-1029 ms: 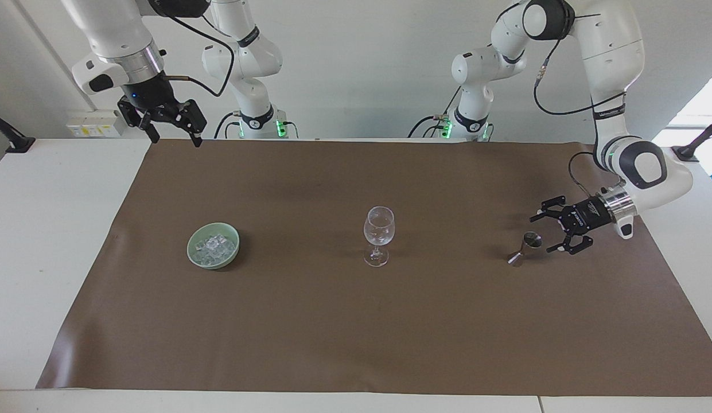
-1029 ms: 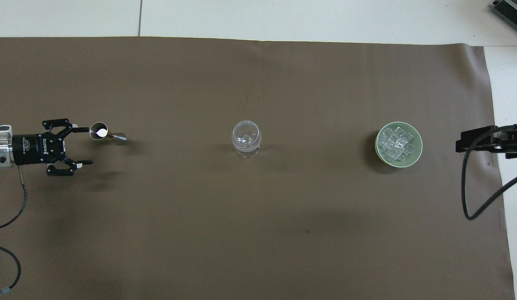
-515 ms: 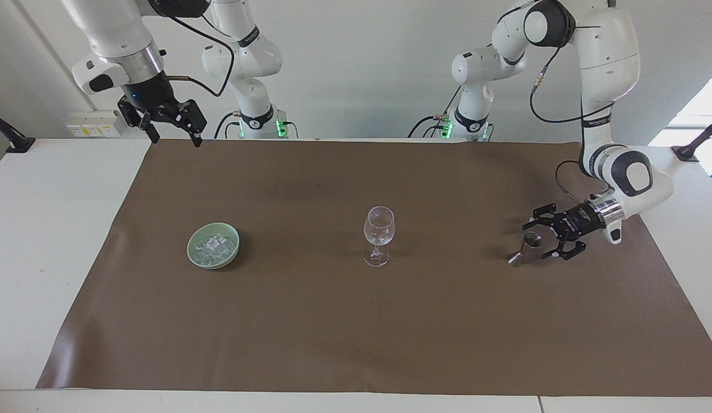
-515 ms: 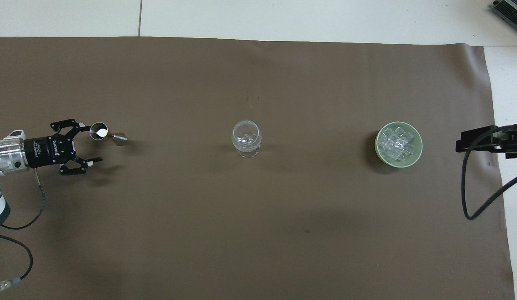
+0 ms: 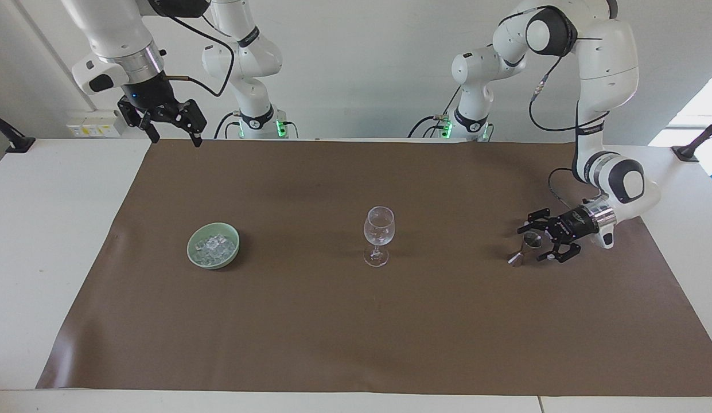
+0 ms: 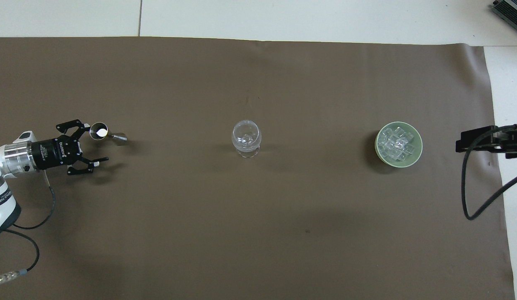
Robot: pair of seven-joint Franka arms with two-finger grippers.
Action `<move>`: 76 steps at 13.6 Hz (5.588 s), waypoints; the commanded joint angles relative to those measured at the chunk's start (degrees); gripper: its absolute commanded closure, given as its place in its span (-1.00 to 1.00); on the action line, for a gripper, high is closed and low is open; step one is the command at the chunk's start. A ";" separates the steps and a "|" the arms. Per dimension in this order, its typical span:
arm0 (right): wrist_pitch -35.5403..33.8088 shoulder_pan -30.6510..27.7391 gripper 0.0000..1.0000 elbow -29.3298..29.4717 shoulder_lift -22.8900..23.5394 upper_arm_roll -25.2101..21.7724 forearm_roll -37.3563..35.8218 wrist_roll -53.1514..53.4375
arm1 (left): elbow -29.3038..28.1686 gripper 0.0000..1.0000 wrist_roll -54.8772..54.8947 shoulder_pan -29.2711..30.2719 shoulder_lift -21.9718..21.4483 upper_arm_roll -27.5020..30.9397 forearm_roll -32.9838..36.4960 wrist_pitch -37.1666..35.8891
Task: Pour wine and add ice with both arms
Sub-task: 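Lower the left gripper around the silver cup and close it, then lift the silver cup with the left gripper toward the clear glass, then carry the silver cup with the left gripper over the clear glass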
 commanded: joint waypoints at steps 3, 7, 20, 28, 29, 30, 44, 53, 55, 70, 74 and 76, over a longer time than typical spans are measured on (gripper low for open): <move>-0.81 0.02 -1.00 -0.02 -0.24 -0.17 -0.16 -1.06 | -0.32 -1.00 1.77 0.79 1.87 -0.16 -5.06 -3.96; -0.81 0.02 -1.00 -0.10 -0.24 -0.08 -0.16 -0.97 | -0.41 -0.89 1.95 0.18 3.54 -0.16 -6.99 -3.70; -0.81 0.02 -1.00 -0.10 -0.24 -0.17 -0.16 -1.06 | -2.08 -0.32 1.95 -0.79 3.54 -0.43 -12.53 -3.87; -0.81 0.02 -1.00 -0.10 -0.24 -0.17 -0.16 -1.06 | -3.40 1.00 2.03 -0.44 3.37 -0.43 -14.38 -3.96; -0.81 0.02 -1.00 -0.10 -0.24 -0.17 -0.16 -1.06 | -3.40 1.00 2.03 -0.44 3.36 -0.43 -14.56 -3.96; -0.81 0.02 -1.00 -0.10 -0.24 -0.17 -0.16 -1.06 | -3.40 1.00 2.03 -0.27 3.36 -0.43 -14.56 -4.04; -0.81 0.02 -1.00 -0.10 -0.24 -0.17 -0.16 -1.06 | -3.14 1.00 -7.45 -5.35 -2.43 -0.08 -14.38 -4.22; -0.81 0.02 -1.00 -0.10 -0.24 -0.08 -0.16 -1.06 | -6.03 1.00 -12.29 -10.10 -10.16 -0.07 -13.85 -0.19; -0.81 0.02 -1.00 -0.10 -0.24 -0.08 -0.16 -1.06 | -5.51 1.00 -15.09 -11.60 -11.05 -0.08 -13.86 0.70; -0.81 0.02 -1.00 -0.10 -0.24 -0.17 -0.16 -1.06 | -4.55 1.00 -22.39 -25.74 -18.07 -0.69 -14.29 14.92; -0.81 0.02 -1.00 -0.10 -0.24 -0.17 -0.16 -1.06 | -4.46 1.00 -25.21 -30.75 -20.45 -0.69 -14.21 21.78; -0.81 0.02 -1.00 -0.10 -0.24 -0.17 -0.16 -1.06 | -4.54 1.00 -24.60 -32.60 -21.68 -0.60 -14.03 24.51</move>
